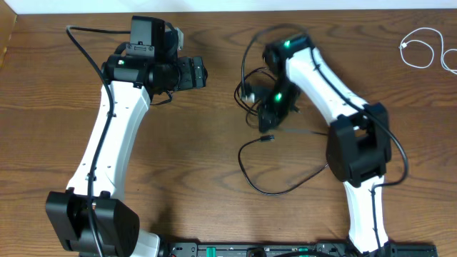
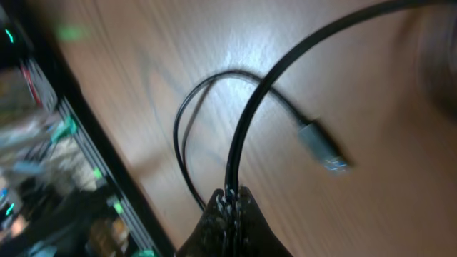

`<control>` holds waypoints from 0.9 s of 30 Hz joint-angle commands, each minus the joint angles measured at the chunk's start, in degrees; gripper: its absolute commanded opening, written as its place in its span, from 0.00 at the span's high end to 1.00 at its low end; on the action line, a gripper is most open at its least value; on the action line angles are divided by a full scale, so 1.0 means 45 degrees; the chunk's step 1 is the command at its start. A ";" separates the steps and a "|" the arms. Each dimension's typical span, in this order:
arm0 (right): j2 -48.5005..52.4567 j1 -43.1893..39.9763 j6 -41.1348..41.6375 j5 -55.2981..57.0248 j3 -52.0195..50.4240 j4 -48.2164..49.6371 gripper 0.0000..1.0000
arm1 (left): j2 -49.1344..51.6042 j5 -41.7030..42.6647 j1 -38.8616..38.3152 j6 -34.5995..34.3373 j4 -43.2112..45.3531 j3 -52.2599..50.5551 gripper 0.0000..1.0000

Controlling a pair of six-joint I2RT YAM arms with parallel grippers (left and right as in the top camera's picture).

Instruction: Untangle cables

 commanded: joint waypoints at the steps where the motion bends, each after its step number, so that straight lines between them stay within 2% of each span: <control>1: -0.2001 -0.0408 0.2025 0.0359 0.2390 -0.0053 0.99 | 0.0049 -0.0131 0.0039 0.0170 -0.0058 -0.0049 0.08; 8: -0.4269 -0.1758 0.6052 0.3181 0.5615 0.1078 0.99 | 0.0049 -0.0131 0.0039 0.0175 -0.0063 -0.0049 0.08; 10: -0.5265 -0.2924 0.7417 0.4046 0.6324 0.1671 0.99 | 0.0049 -0.0131 0.0039 0.0175 -0.0063 -0.0049 0.08; 13: -0.6052 -0.4367 0.8218 0.4104 0.6465 0.2463 0.99 | 0.0049 -0.0126 0.0039 0.0170 -0.0063 -0.0049 0.08; 17: -0.6747 -0.7295 0.8854 0.4104 0.6465 0.4041 0.99 | 0.0049 -0.0131 0.0039 0.0175 -0.0063 -0.0049 0.08; 27: -0.6125 -1.1924 0.8602 0.4163 0.6465 0.5746 0.99 | 0.0049 -0.0131 0.0039 0.0175 -0.0053 -0.0049 0.08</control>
